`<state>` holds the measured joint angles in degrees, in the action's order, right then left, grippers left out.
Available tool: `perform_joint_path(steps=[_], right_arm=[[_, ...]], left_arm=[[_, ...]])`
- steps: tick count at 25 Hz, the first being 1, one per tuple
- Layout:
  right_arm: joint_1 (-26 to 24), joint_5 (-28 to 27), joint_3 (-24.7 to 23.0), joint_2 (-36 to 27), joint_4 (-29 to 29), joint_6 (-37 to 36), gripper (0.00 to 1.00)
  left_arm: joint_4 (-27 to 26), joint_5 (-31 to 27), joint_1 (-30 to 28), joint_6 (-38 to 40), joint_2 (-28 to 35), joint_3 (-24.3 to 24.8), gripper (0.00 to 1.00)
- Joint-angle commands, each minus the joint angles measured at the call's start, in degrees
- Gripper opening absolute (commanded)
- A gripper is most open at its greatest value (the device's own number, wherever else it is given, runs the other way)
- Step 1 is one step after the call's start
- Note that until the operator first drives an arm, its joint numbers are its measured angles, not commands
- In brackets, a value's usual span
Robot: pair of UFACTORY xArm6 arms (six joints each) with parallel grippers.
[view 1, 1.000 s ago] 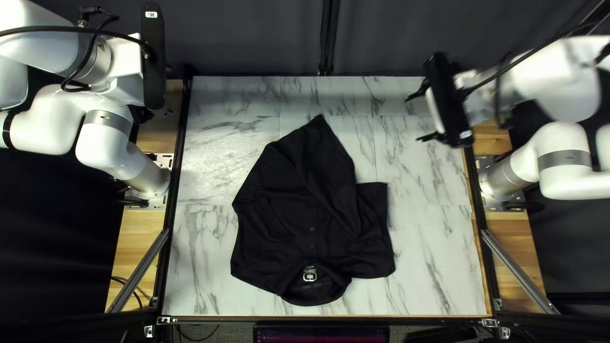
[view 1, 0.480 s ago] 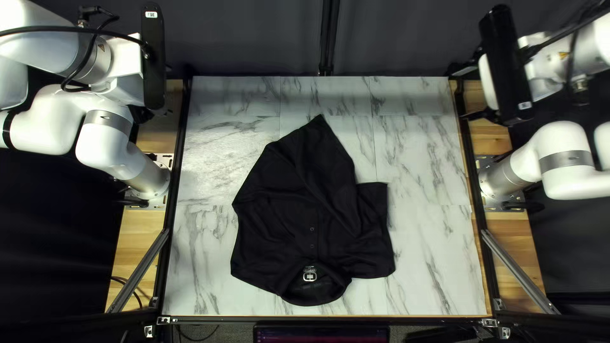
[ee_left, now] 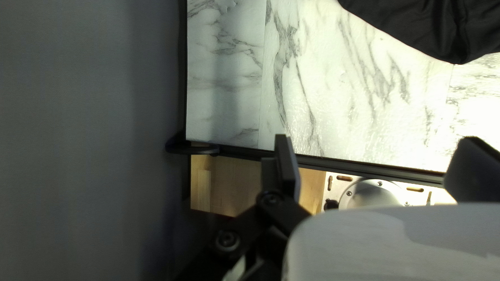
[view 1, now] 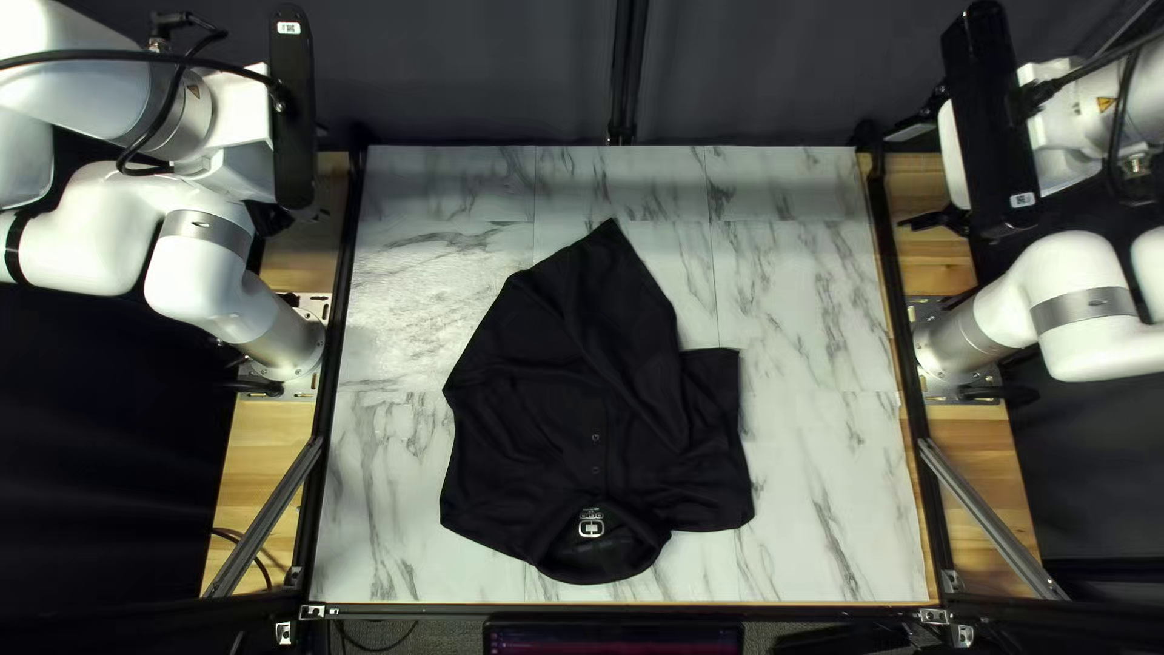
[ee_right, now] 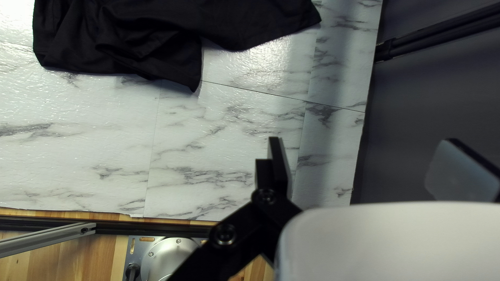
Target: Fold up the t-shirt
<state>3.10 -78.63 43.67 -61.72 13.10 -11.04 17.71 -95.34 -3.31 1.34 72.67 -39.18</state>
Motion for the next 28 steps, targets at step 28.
perform_joint_path(steps=[28], right_arm=[[0.0,0.0,0.0,0.0,0.0,0.0,1.00]], left_arm=[[-16.8,51.5,7.0,-13.0,-33.0,19.7,1.00]])
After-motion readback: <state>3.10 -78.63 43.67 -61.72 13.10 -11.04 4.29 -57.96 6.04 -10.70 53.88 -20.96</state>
